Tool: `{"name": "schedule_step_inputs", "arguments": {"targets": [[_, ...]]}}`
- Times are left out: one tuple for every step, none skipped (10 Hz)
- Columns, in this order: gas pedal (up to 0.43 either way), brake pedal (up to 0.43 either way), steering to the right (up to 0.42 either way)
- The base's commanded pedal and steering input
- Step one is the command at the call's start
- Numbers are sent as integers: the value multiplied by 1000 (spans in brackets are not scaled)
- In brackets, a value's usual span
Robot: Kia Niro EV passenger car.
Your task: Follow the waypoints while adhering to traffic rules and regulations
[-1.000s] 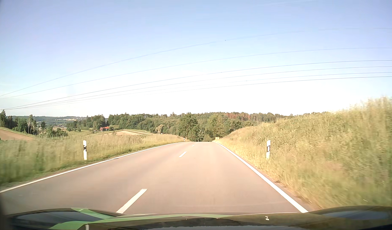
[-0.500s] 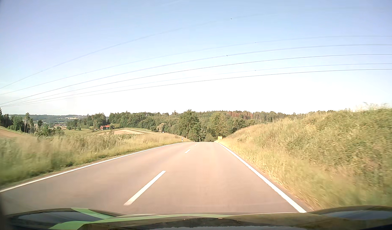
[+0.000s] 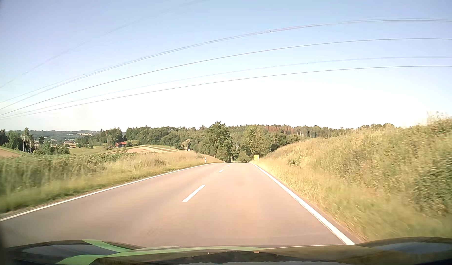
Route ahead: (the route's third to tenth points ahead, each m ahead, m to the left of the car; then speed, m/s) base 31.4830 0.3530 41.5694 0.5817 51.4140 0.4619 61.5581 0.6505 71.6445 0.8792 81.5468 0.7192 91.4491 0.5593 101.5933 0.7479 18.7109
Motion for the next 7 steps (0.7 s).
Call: {"name": "schedule_step_inputs", "arguments": {"targets": [[138, 0, 0], [138, 0, 0], [110, 0, 0], [98, 0, 0], [98, 0, 0], [79, 0, 0], [79, 0, 0]]}}
